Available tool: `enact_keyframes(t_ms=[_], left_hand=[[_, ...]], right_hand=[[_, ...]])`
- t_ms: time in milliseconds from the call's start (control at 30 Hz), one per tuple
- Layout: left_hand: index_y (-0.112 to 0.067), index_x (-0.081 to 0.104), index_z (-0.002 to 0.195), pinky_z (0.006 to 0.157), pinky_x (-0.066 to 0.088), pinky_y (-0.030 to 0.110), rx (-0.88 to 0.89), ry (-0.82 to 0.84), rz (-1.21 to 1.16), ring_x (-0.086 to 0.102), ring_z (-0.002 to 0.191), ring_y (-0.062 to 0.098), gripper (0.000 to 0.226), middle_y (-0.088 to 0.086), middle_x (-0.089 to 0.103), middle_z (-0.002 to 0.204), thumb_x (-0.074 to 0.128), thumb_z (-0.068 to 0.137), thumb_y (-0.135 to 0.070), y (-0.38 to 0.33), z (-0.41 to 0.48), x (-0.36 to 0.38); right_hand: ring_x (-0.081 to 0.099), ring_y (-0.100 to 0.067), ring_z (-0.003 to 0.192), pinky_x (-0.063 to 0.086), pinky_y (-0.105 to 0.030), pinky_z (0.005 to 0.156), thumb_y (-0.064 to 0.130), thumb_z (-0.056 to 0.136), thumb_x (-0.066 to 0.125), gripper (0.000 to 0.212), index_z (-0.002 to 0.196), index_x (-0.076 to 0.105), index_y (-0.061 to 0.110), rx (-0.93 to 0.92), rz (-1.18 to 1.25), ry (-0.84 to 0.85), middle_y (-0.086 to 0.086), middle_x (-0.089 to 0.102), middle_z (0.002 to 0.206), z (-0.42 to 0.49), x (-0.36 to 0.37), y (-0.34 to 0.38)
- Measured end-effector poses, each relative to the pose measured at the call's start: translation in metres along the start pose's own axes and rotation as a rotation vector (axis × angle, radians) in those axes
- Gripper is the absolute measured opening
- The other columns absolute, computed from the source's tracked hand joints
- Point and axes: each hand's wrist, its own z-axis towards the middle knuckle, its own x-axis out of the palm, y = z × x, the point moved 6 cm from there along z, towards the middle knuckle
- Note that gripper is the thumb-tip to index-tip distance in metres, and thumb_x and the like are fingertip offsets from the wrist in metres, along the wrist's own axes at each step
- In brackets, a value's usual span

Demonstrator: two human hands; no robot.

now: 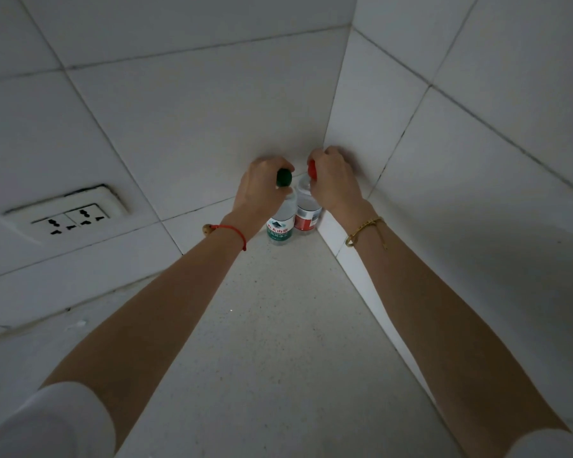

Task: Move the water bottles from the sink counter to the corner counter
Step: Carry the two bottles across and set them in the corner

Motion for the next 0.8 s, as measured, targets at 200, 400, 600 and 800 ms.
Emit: enact_keyframes(t_ms=[200, 400, 600, 800], left_hand=[[-0.015, 0.061, 0.12, 0.095, 0.051, 0.036, 0.0, 0.015, -0.037, 0.062, 0.104, 0.022, 0.039, 0.005, 0.064, 0.12, 0.068, 0.082, -0.008, 0.0, -0.001, 0.002], [-0.014, 0.058, 0.125, 0.097, 0.05, 0.037, 0.002, 0.018, -0.08, 0.062, 0.106, 0.021, 0.043, 0.006, 0.064, 0.122, 0.066, 0.083, -0.007, -0.003, -0.008, -0.004], [-0.016, 0.055, 0.129, 0.098, 0.049, 0.036, -0.008, 0.009, -0.122, 0.057, 0.112, 0.021, 0.051, 0.005, 0.059, 0.13, 0.071, 0.081, -0.016, -0.005, -0.027, -0.022], [-0.02, 0.049, 0.133, 0.099, 0.043, 0.03, 0.036, 0.055, -0.068, 0.053, 0.118, 0.022, 0.054, 0.004, 0.057, 0.132, 0.068, 0.083, -0.023, -0.004, -0.064, -0.051]], right_hand=[[0.056, -0.031, 0.11, 0.045, -0.029, 0.086, 0.006, 0.084, 0.066, 0.041, 0.122, 0.05, 0.006, 0.03, 0.043, 0.024, -0.016, 0.05, 0.125, -0.002, -0.004, -0.002], [0.054, -0.029, 0.115, 0.045, -0.032, 0.094, 0.01, 0.085, 0.066, 0.049, 0.13, 0.046, 0.01, 0.047, 0.086, 0.031, -0.014, 0.048, 0.129, -0.01, -0.015, 0.0], [0.053, -0.027, 0.114, 0.044, -0.032, 0.094, 0.018, 0.086, 0.065, 0.046, 0.128, 0.047, 0.013, 0.035, 0.087, 0.0, -0.012, 0.053, 0.125, -0.028, -0.032, 0.01], [0.048, -0.029, 0.118, 0.042, -0.037, 0.098, 0.017, 0.089, 0.06, 0.043, 0.13, 0.047, 0.013, -0.025, 0.085, 0.013, -0.01, 0.055, 0.127, -0.063, -0.046, 0.028]])
